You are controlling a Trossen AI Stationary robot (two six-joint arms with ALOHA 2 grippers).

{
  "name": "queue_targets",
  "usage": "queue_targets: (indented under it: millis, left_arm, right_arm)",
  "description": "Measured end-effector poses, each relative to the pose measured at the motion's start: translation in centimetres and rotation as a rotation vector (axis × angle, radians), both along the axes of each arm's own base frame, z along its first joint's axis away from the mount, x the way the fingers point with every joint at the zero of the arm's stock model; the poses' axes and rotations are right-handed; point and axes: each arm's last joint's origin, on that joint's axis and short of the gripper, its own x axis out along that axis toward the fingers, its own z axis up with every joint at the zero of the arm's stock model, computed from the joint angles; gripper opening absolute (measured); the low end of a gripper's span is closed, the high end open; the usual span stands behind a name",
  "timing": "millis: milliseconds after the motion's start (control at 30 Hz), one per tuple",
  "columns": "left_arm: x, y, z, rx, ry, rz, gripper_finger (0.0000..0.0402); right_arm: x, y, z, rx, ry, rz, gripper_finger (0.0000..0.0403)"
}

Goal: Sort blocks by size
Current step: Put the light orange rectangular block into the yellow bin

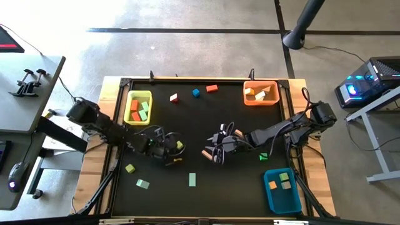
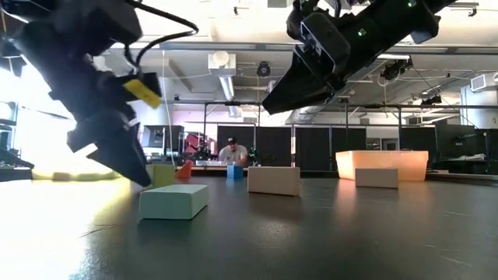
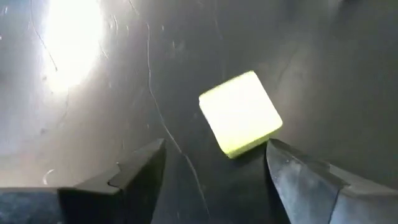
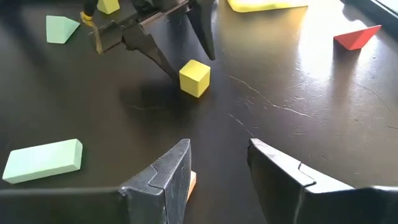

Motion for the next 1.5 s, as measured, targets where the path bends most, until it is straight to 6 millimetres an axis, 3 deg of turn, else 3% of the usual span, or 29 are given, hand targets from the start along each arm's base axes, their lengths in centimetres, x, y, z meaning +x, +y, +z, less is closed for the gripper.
queue_targets:
  millis: [333, 633, 1500]
  left_arm:
    - [2.4, 1.4, 0.6, -0.082, -0.109, -0.111, 0.0265]
    - [2.5, 1.4, 0.6, -0.080, -0.118, -0.117, 0.0238]
    - [3.2, 1.5, 1.2, -0.083, -0.216, -0.100, 0.0236]
  right_arm:
    - [0.0, -0.1, 0.0, 0.018, -0.002, -0.013, 0.0156]
    - [0.0, 0.0, 0.0, 0.036, 0.001, -0.012, 0.0156]
    - [0.0, 0.0, 0.0, 0.038, 0.001, -0.009, 0.0156]
